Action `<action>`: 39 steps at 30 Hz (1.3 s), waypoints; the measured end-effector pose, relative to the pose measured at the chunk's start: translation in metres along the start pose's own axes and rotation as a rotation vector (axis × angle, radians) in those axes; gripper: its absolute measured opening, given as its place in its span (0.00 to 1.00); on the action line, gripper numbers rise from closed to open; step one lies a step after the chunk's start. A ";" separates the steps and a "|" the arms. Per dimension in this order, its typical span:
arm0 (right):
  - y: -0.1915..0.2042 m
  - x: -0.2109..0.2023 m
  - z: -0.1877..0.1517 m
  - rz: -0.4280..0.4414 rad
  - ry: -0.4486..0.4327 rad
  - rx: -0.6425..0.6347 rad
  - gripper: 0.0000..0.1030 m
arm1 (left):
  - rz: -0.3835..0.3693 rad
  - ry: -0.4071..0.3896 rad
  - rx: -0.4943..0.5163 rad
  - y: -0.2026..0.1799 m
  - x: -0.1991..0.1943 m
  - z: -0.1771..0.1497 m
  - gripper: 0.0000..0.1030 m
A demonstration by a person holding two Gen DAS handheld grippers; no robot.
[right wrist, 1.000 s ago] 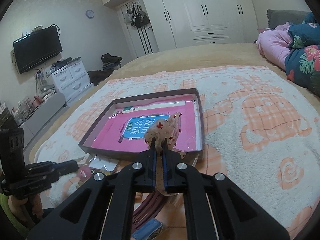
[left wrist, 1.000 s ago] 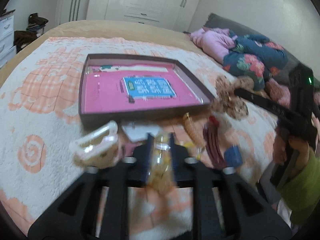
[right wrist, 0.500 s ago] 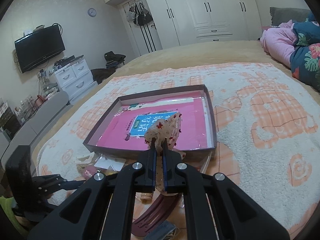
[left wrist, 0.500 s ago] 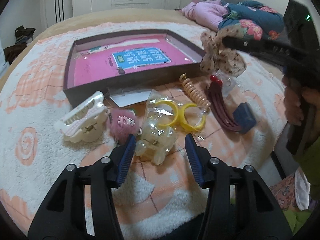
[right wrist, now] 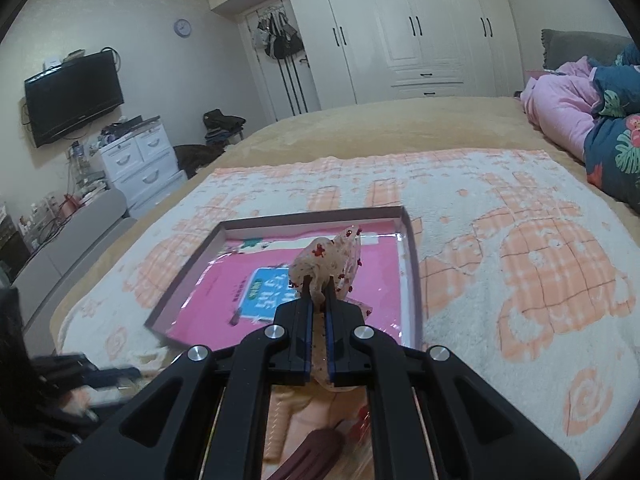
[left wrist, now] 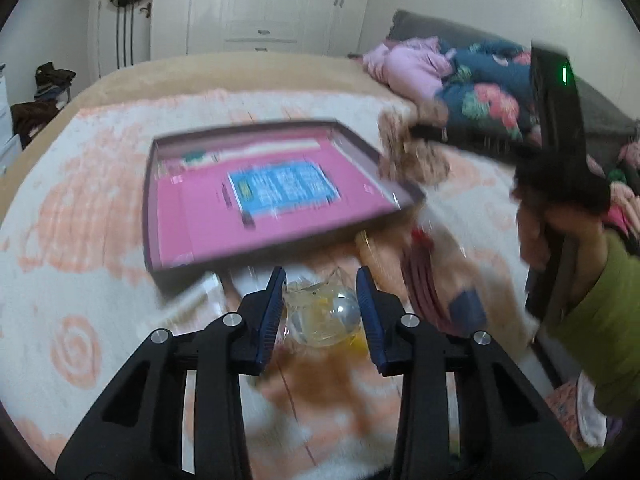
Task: Organize jewelry
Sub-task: 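Open the right tool over the pink box to drop the bow clip while the left tool drops a bead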
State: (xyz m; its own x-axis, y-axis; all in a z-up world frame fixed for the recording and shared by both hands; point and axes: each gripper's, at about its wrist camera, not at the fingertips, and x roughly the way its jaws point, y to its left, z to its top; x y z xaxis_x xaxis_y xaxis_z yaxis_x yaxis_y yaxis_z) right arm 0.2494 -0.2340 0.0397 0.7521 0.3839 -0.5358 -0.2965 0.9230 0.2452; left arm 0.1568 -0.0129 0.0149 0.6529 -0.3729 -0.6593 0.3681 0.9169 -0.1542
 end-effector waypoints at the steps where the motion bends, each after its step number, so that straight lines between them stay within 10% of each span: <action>1: -0.002 0.005 0.001 -0.008 0.007 0.003 0.05 | 0.011 -0.013 -0.008 0.004 0.003 0.008 0.27; 27: -0.026 0.061 -0.006 -0.094 0.121 0.015 0.10 | 0.109 -0.001 -0.189 0.101 0.079 0.060 0.31; 39: -0.016 0.014 -0.020 -0.114 0.042 -0.013 0.49 | 0.158 -0.117 -0.238 0.097 0.025 0.045 0.65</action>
State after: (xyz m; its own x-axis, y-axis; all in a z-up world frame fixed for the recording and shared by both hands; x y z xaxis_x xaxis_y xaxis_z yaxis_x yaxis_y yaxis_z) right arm 0.2530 -0.2428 0.0121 0.7563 0.2769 -0.5927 -0.2182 0.9609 0.1705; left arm 0.2391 0.0607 0.0169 0.7664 -0.2244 -0.6019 0.0998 0.9672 -0.2334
